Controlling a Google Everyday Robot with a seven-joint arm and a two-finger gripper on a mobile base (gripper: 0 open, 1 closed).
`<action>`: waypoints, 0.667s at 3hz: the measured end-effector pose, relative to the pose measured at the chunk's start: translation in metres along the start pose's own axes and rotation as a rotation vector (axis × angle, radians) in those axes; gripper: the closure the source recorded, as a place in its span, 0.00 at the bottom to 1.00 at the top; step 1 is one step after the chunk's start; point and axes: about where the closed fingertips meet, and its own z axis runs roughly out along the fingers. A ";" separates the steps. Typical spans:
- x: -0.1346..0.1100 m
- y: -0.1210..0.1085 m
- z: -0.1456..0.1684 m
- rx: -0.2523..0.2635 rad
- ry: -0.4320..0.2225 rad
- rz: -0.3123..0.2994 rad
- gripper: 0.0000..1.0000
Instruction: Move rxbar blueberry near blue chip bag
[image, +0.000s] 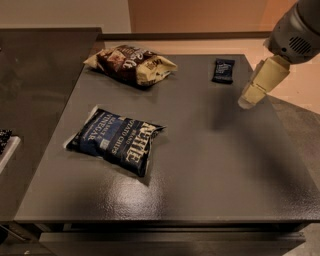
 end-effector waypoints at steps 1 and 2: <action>-0.006 -0.022 0.015 0.026 -0.031 0.106 0.00; -0.007 -0.042 0.034 0.043 -0.060 0.225 0.00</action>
Offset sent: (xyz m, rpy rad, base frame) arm 0.0830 -0.0156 -0.0330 0.2002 -0.0127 -0.3463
